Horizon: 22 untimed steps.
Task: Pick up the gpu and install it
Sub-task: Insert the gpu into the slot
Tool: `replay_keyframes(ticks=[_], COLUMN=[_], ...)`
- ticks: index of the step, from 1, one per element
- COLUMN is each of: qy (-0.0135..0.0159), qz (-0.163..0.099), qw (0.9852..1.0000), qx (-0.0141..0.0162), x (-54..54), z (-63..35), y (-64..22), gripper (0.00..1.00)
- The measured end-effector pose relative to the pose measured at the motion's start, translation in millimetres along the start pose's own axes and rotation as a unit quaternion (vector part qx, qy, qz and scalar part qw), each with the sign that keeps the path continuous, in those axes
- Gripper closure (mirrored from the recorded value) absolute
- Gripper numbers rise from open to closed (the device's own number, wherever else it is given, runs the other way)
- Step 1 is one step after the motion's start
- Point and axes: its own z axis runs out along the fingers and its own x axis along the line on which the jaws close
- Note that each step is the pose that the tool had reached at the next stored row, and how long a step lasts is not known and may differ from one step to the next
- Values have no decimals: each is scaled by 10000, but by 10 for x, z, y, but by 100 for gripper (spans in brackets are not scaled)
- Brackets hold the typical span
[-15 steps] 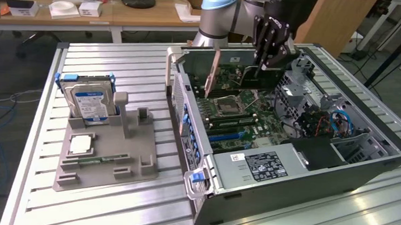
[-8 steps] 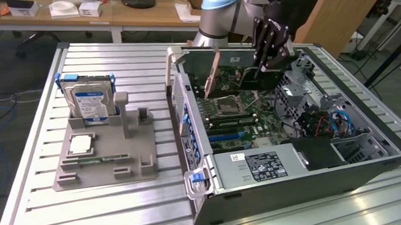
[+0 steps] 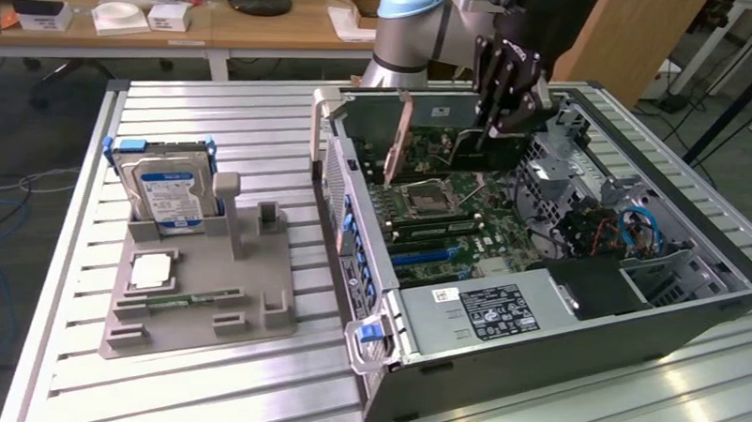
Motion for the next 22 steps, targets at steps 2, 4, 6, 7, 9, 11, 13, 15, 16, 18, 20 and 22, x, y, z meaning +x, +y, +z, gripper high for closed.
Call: replay_keyframes(ticks=[2, 4, 6, 7, 9, 11, 13, 15, 16, 18, 20, 22], qy=[0, 0, 0, 1, 1, 1, 1, 1, 1, 2, 3, 3], qz=[0, -1, -4, -6, -12, -26, -53, -73, -83, -101, -101, -101], qw=[10000, 10000, 10000, 10000, 10000, 10000, 10000, 10000, 10000, 9999, 9999, 9999], qx=[0, 0, 0, 0, -1, 0, 8, 31, 43, 53, 53, 53], x=[0, 1, 1, 1, 1, 2, 2, 2, 3, 3, 3, 3], z=[8, 20, 33, 40, 55, 72, 89, 104, 111, 126, 128, 128], y=[0, -1, -1, -1, -1, -2, -3, -3, -3, -5, -4, -3], gripper=[74, 74, 74, 74, 74, 74, 74, 74, 74, 74, 74, 74])
